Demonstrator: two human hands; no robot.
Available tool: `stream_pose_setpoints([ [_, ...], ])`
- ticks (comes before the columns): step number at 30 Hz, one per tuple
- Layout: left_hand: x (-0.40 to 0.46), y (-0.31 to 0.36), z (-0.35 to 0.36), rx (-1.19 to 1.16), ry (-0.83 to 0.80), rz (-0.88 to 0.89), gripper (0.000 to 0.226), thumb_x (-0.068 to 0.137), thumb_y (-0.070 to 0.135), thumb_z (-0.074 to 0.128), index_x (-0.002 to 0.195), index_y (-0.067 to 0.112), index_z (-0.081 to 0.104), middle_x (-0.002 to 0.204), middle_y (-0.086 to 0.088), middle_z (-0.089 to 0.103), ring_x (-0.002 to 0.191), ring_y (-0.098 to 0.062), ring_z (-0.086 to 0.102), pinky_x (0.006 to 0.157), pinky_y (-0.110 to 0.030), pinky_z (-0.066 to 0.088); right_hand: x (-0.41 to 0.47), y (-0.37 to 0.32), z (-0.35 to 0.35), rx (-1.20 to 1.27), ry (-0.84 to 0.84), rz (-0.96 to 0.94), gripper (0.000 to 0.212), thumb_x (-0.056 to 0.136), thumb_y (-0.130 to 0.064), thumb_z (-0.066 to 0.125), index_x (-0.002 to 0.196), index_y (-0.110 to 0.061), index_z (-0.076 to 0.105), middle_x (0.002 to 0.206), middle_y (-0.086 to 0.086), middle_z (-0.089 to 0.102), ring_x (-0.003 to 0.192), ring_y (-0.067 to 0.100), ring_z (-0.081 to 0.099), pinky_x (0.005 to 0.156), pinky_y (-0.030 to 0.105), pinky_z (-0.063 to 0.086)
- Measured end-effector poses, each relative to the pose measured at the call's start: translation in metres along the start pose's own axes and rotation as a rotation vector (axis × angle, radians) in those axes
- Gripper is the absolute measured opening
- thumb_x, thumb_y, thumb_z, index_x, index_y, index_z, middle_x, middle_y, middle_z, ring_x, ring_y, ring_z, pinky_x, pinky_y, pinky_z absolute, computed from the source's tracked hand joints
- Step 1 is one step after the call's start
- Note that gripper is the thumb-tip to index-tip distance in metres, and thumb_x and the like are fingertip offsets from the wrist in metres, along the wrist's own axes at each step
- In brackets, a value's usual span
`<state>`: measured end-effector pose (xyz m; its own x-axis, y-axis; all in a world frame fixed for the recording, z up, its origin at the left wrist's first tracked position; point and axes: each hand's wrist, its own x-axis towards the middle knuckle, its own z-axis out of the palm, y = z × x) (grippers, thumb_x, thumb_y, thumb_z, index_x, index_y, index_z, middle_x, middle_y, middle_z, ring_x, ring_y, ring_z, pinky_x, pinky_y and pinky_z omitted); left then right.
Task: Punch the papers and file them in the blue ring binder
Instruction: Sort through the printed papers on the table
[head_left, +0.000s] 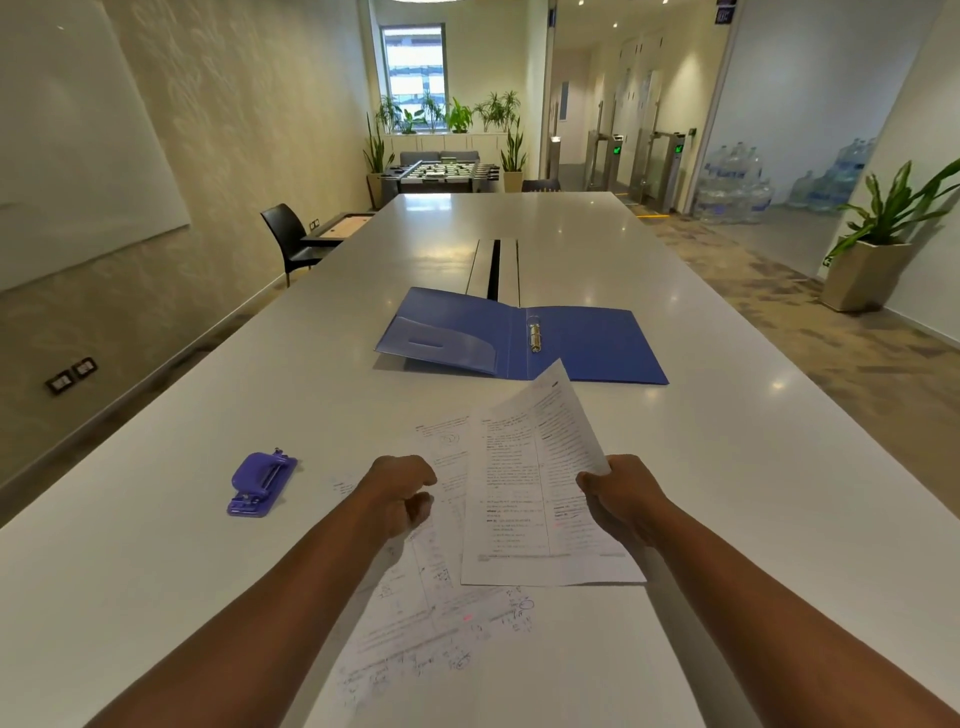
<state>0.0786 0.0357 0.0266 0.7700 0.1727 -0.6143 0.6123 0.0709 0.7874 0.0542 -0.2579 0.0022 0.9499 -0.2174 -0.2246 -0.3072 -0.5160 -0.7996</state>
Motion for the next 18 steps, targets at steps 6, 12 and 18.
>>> stream_pose_setpoints([
  [6, 0.005, 0.002, 0.003, -0.039, -0.044, -0.053, 0.02, 0.088, -0.005, 0.064, 0.107, -0.006, 0.06, 0.098, -0.018, 0.057, 0.076, -0.024, 0.058, 0.051, -0.028, 0.052, 0.003, 0.002, -0.001, -0.045, -0.009, -0.009, 0.024, 0.098, -0.016, 0.063, 0.118, -0.004, 0.069, 0.11, 0.011, 0.072, 0.094, 0.032, 0.07, 0.078, 0.037, 0.059],
  [12, 0.016, -0.005, 0.004, 0.798, 0.157, 0.443, 0.072, 0.082, 0.03, 0.078, 0.146, 0.016, 0.047, 0.151, -0.012, 0.041, 0.134, -0.033, 0.046, 0.106, -0.043, 0.046, 0.002, 0.004, -0.001, -0.03, 0.008, -0.015, 0.022, 0.098, -0.016, 0.064, 0.116, -0.005, 0.069, 0.105, 0.009, 0.071, 0.089, 0.029, 0.069, 0.071, 0.031, 0.056],
  [18, 0.037, -0.006, -0.002, 1.238, 0.07, 0.479, 0.088, 0.087, 0.06, 0.066, 0.157, 0.023, 0.028, 0.169, -0.004, 0.012, 0.149, -0.037, 0.018, 0.114, -0.051, 0.032, 0.003, 0.006, 0.0, -0.036, 0.013, -0.035, 0.009, 0.099, -0.017, 0.063, 0.105, -0.012, 0.067, 0.1, 0.005, 0.07, 0.076, 0.012, 0.065, 0.058, 0.021, 0.05],
])
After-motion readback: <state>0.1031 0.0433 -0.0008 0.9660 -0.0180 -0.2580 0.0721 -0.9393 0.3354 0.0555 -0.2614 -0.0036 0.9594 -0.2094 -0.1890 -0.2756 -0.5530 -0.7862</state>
